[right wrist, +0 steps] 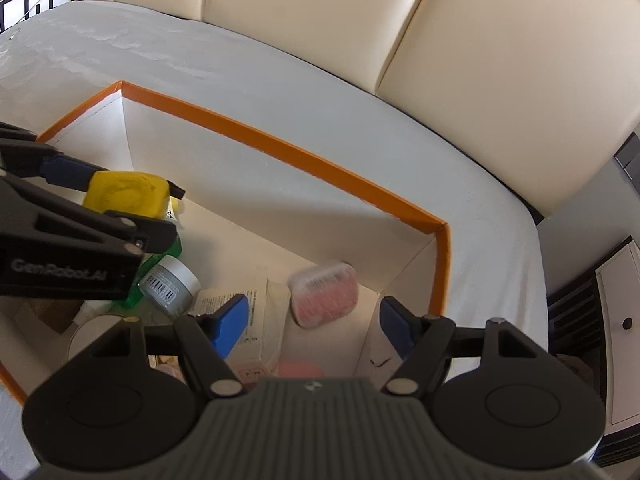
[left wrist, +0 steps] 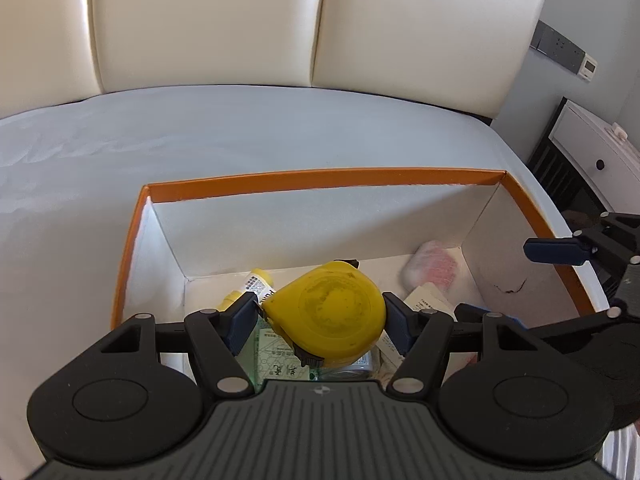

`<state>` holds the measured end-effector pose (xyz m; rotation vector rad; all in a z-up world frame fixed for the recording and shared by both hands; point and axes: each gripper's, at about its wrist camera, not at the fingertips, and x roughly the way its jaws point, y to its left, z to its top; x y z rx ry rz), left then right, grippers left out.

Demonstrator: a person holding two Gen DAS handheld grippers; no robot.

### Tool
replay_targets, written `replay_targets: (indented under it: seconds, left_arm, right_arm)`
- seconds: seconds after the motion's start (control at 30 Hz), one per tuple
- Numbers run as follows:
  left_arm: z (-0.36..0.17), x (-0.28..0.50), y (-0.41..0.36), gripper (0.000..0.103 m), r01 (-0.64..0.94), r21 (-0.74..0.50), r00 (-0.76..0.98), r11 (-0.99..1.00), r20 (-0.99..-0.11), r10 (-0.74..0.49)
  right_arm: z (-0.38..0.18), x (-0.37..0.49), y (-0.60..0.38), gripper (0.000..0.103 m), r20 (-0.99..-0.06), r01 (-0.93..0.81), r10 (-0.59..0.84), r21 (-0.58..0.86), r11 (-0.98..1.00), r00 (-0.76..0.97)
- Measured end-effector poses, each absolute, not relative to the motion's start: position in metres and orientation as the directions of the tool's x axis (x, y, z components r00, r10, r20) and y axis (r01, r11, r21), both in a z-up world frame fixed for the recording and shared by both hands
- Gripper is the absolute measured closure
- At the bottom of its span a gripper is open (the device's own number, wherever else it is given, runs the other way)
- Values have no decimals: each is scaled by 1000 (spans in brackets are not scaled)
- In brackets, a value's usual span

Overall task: Organize rigid objects
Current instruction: 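Lower and release the tape measure with the left while the right releases the tin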

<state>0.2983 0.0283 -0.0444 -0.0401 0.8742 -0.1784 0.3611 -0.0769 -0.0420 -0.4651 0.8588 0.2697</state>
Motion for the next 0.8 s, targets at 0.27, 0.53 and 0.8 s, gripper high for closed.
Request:
replay_targets:
  seconds: [0.27, 0.53, 0.8]
  left_arm:
    - [-52, 306, 13, 27, 151, -83, 609, 985, -778, -158]
    - [-57, 308, 12, 26, 144, -75, 586, 987, -797, -146]
    - [-53, 301, 10, 18, 163, -111, 603, 980, -775, -188]
  right_arm:
    - [-47, 356, -83, 31, -784, -412, 33, -290, 864, 620]
    - [-51, 356, -87, 31, -789, -400, 35, -272, 875, 614]
    - [-46, 357, -90, 31, -784, -398, 44, -264, 878, 619]
